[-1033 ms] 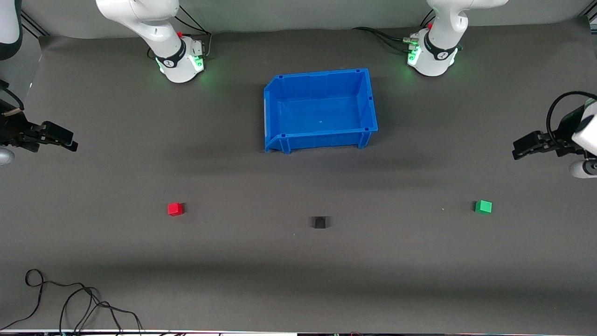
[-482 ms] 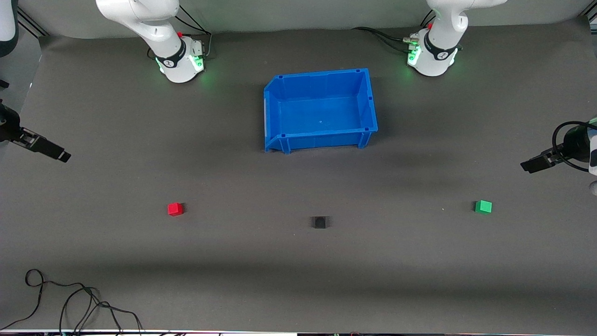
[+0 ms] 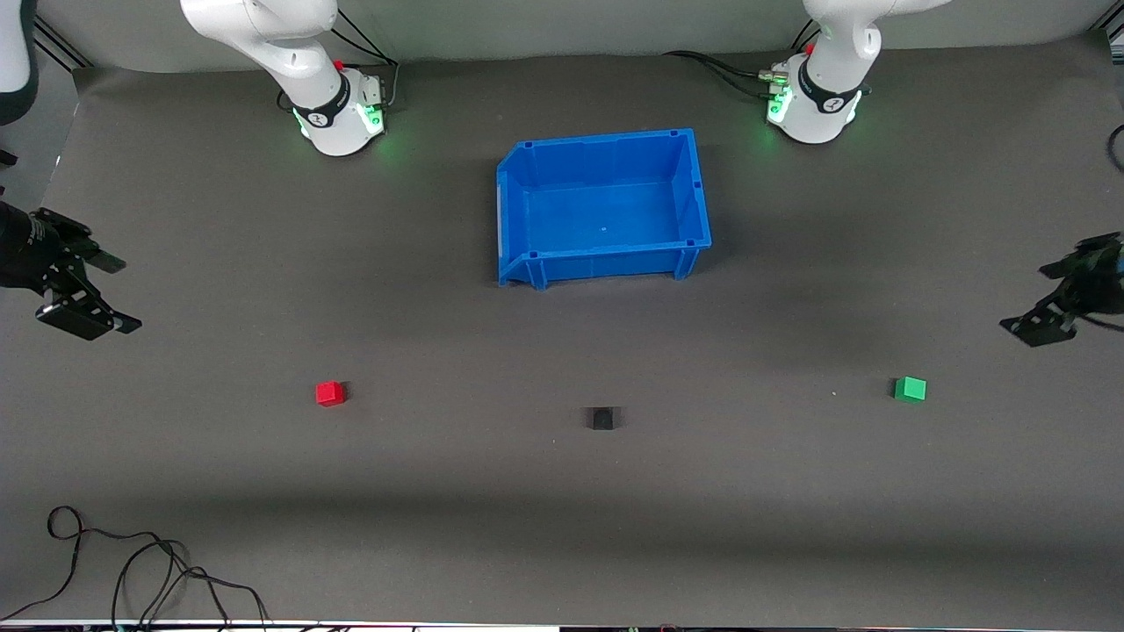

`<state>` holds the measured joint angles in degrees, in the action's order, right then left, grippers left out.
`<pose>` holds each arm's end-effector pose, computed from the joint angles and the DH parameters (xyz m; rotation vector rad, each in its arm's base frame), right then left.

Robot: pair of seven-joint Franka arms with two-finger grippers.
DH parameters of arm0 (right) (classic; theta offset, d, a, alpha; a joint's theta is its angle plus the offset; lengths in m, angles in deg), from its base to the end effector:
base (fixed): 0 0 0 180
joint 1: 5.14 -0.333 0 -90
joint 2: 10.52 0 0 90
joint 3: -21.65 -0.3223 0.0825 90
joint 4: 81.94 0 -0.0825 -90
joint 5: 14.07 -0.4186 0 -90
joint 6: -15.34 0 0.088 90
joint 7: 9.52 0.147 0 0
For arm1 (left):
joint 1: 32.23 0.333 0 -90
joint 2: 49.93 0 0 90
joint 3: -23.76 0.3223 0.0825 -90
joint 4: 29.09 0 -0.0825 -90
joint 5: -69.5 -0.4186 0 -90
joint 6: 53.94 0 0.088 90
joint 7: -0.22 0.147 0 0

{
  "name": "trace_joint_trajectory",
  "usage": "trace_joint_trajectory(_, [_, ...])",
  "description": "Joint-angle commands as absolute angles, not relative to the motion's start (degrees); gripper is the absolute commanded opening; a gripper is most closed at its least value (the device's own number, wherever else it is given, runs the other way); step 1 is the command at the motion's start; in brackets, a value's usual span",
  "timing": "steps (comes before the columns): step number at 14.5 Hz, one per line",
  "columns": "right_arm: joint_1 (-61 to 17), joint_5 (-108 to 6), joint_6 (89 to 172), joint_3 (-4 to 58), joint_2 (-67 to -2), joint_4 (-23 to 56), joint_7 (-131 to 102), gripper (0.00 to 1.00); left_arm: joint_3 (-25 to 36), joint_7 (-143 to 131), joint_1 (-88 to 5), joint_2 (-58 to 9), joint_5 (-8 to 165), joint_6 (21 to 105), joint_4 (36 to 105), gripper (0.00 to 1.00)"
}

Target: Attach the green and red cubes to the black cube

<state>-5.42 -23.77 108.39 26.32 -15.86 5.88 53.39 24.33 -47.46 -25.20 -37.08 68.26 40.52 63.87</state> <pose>0.6226 -0.0218 0.5604 -2.4892 1.6729 0.1207 0.6288 0.0866 0.4328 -2.6954 -1.4049 0.2714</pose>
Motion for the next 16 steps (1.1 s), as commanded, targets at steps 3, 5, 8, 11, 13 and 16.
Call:
trace_joint_trajectory(3, [-4.2, -30.2, 107.4, 27.8, -18.2, 3.7, 60.7, 1.0, 24.3, -63.6, -25.6, -37.5, 68.0, 57.1, 75.6, 1.0])
trace_joint_trajectory(5, [-4.2, -31.3, 107.5, 27.9, -19.6, 3.1, 64.6, 1.0, 24.3, -68.5, -25.1, -36.3, 68.5, 64.7, 79.5, 1.0])
trace_joint_trajectory(8, [-4.2, -32.4, 107.5, 27.9, -22.5, 1.1, 69.2, 1.0, 24.4, -71.8, -25.7, -31.7, 68.1, 74.2, 83.9, 1.0])
trace_joint_trajectory(11, [-5.0, -31.7, 107.7, 27.5, -25.6, 1.1, 69.3, 1.0, 24.3, -73.9, -25.3, -28.2, 68.3, 80.4, 84.7, 1.0])
trace_joint_trajectory(13, [-6.3, -28.9, 108.1, 27.3, -27.2, 1.0, 69.1, 1.0, 24.2, -74.0, -25.5, -25.1, 68.4, 82.7, 82.9, 1.0])
trace_joint_trajectory(16, [-6.5, -29.5, 110.3, 27.3, -30.4, 1.4, 68.4, 1.0, 23.9, -72.5, -24.2, -19.7, 68.9, 82.2, 76.4, 1.0])
